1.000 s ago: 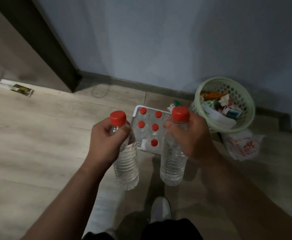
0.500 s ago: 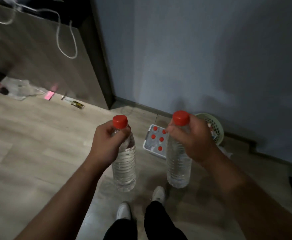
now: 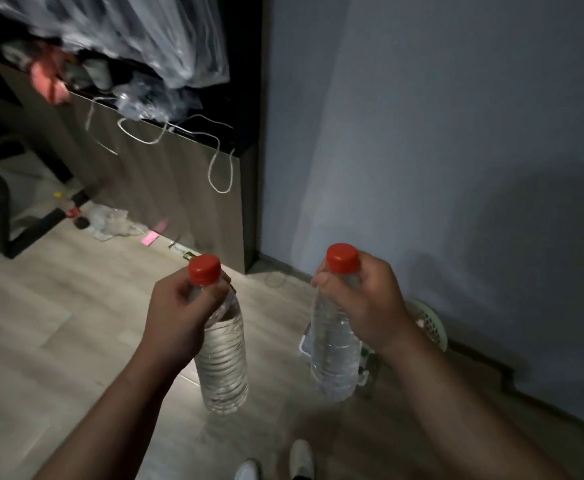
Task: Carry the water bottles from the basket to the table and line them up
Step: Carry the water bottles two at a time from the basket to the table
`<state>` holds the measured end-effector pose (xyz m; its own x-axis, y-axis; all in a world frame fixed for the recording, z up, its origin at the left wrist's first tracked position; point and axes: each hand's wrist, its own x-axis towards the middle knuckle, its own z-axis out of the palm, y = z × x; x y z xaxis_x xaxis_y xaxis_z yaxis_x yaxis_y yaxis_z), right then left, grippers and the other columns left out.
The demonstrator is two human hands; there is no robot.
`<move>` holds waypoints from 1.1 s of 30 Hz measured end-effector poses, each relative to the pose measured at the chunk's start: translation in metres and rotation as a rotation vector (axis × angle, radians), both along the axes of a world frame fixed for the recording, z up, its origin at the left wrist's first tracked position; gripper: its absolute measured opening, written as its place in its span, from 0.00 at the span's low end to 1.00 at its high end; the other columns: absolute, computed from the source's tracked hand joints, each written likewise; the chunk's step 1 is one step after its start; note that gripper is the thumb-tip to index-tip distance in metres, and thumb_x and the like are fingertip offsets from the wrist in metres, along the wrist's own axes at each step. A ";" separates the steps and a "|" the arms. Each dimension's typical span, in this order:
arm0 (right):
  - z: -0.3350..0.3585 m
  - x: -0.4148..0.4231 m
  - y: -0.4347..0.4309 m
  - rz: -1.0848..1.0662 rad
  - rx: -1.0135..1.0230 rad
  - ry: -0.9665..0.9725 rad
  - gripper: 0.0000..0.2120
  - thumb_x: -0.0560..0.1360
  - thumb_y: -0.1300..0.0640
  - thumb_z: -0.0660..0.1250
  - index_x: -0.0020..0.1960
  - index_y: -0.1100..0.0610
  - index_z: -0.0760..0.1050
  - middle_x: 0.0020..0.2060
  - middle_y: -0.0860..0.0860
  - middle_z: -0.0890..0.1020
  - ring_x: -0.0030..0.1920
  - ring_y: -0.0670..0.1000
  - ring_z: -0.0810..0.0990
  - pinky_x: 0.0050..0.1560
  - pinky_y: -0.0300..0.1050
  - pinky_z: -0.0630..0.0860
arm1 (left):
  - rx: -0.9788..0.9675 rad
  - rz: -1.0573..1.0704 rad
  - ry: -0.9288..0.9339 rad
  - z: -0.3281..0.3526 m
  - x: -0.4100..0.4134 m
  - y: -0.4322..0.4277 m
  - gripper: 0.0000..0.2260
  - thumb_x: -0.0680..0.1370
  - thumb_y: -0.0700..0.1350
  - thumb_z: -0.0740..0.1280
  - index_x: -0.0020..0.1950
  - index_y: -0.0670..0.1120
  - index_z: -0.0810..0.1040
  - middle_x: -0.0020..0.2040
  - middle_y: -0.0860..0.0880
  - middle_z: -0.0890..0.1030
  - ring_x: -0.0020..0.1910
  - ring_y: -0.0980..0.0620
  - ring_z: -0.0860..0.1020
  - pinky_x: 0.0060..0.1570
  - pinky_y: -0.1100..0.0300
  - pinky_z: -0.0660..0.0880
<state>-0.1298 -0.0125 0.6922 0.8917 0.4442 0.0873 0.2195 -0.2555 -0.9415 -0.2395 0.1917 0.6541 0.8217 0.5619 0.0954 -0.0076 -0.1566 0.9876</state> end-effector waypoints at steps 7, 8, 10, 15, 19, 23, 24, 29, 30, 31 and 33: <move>0.018 0.010 0.028 0.153 0.121 0.031 0.14 0.65 0.47 0.69 0.39 0.59 0.79 0.34 0.59 0.81 0.40 0.60 0.80 0.45 0.57 0.78 | 0.005 0.201 0.029 0.029 -0.031 0.009 0.14 0.63 0.51 0.67 0.36 0.40 0.80 0.36 0.34 0.81 0.35 0.42 0.79 0.41 0.46 0.75; 0.018 0.011 0.033 0.167 0.138 0.032 0.16 0.64 0.46 0.69 0.39 0.60 0.78 0.35 0.61 0.80 0.40 0.62 0.80 0.45 0.60 0.78 | 0.015 0.231 0.030 0.032 -0.035 0.011 0.14 0.62 0.51 0.67 0.36 0.40 0.80 0.36 0.35 0.81 0.35 0.42 0.79 0.41 0.47 0.75; 0.016 0.012 0.045 0.210 0.159 0.044 0.16 0.64 0.45 0.69 0.39 0.59 0.79 0.35 0.61 0.80 0.41 0.64 0.80 0.46 0.64 0.78 | 0.028 0.296 0.028 0.037 -0.045 0.016 0.14 0.62 0.51 0.67 0.37 0.41 0.81 0.36 0.36 0.82 0.36 0.43 0.80 0.42 0.48 0.76; 0.020 0.002 0.093 0.366 0.161 0.068 0.17 0.62 0.44 0.69 0.39 0.58 0.80 0.36 0.61 0.82 0.41 0.61 0.81 0.48 0.62 0.78 | 0.050 0.463 -0.016 0.044 -0.079 0.046 0.17 0.63 0.53 0.68 0.40 0.40 0.81 0.37 0.37 0.83 0.40 0.34 0.81 0.44 0.44 0.77; 0.021 -0.008 0.152 0.478 0.146 0.083 0.16 0.62 0.44 0.69 0.39 0.57 0.80 0.37 0.61 0.82 0.40 0.57 0.81 0.50 0.62 0.78 | 0.042 0.569 -0.016 0.043 -0.102 0.087 0.15 0.63 0.53 0.68 0.39 0.42 0.82 0.37 0.38 0.83 0.41 0.33 0.81 0.46 0.40 0.78; 0.018 -0.016 0.225 0.555 0.139 0.072 0.13 0.62 0.45 0.70 0.42 0.52 0.80 0.38 0.54 0.84 0.43 0.54 0.82 0.54 0.60 0.78 | 0.027 0.624 -0.026 0.036 -0.120 0.148 0.13 0.63 0.54 0.68 0.39 0.46 0.82 0.38 0.38 0.83 0.42 0.33 0.81 0.48 0.37 0.77; 0.017 -0.018 0.246 0.556 0.133 0.058 0.13 0.63 0.45 0.70 0.41 0.53 0.80 0.38 0.56 0.84 0.43 0.58 0.82 0.54 0.63 0.78 | 0.035 0.633 -0.030 0.034 -0.123 0.166 0.13 0.63 0.54 0.68 0.39 0.46 0.82 0.38 0.38 0.83 0.42 0.34 0.81 0.48 0.37 0.77; 0.020 -0.033 0.345 0.551 0.130 0.032 0.12 0.62 0.46 0.71 0.39 0.53 0.80 0.36 0.55 0.84 0.41 0.55 0.82 0.51 0.61 0.78 | 0.056 0.672 -0.033 0.033 -0.137 0.256 0.14 0.63 0.55 0.68 0.38 0.45 0.82 0.37 0.40 0.83 0.41 0.36 0.81 0.47 0.40 0.77; 0.022 -0.036 0.363 0.553 0.132 0.015 0.13 0.62 0.46 0.70 0.39 0.54 0.80 0.36 0.56 0.83 0.40 0.55 0.82 0.50 0.60 0.78 | 0.058 0.680 -0.029 0.034 -0.141 0.273 0.15 0.63 0.55 0.68 0.38 0.45 0.82 0.37 0.40 0.83 0.41 0.36 0.81 0.47 0.40 0.77; 0.023 -0.039 0.379 0.555 0.136 -0.003 0.13 0.62 0.46 0.70 0.39 0.55 0.80 0.36 0.58 0.83 0.40 0.57 0.82 0.49 0.60 0.77 | 0.061 0.686 -0.026 0.033 -0.144 0.291 0.15 0.62 0.55 0.68 0.39 0.45 0.82 0.37 0.41 0.83 0.41 0.37 0.81 0.48 0.39 0.77; 0.024 -0.044 0.410 0.567 0.142 -0.015 0.15 0.63 0.46 0.70 0.39 0.57 0.79 0.37 0.61 0.83 0.41 0.60 0.82 0.49 0.59 0.78 | 0.055 0.701 -0.023 0.034 -0.151 0.321 0.14 0.62 0.55 0.68 0.39 0.47 0.82 0.38 0.40 0.83 0.42 0.36 0.81 0.49 0.37 0.78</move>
